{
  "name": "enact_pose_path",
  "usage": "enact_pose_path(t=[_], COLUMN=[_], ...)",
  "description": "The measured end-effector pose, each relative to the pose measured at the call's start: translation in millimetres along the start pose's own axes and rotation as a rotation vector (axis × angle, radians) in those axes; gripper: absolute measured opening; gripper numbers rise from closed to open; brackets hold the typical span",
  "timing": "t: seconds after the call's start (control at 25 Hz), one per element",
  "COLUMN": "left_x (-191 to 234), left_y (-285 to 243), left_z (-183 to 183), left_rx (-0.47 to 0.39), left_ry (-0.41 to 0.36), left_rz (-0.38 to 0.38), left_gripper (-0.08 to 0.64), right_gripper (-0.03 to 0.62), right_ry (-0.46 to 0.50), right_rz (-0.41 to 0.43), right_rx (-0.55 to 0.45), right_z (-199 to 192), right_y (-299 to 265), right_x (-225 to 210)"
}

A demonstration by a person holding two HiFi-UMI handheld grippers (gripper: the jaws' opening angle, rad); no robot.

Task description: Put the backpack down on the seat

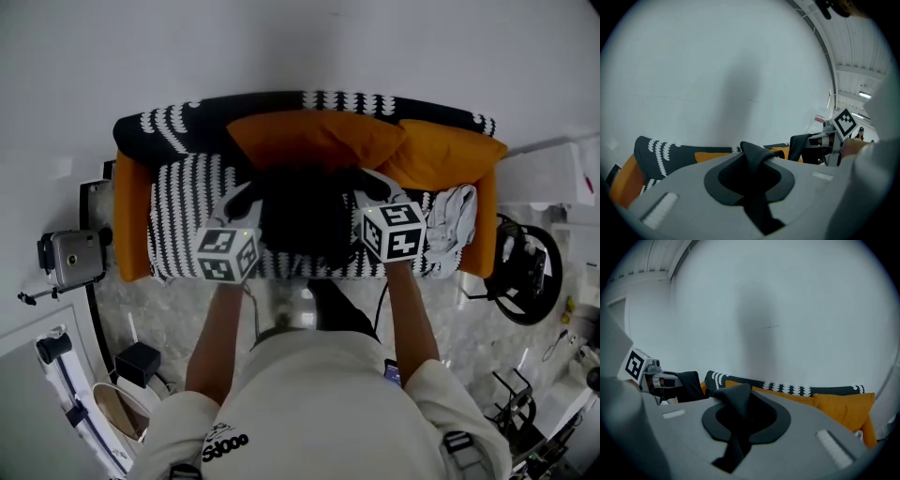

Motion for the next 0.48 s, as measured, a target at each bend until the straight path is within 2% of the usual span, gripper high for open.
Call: enact_pose_path(t=[0.48], left_x=[22], left_y=[-32], left_z=[-19], left_rx=[0.077], left_ry=[0.026], left_rz=[0.016], left_gripper=[0.044], right_gripper=[0.023], right_ry=[0.014], right_rz=[-0.004], right_rx=[0.063], right_z=[-12], right_y=[-37], right_x=[-13])
Point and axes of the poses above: the fingertips, and each gripper's own axes: y backward along the fingers, x to its left, z out of its top, the point moved 2 cm from there along y, backward along the fingers, and after that the axes turned 10 degrees about -z, right-handed, at the moved point
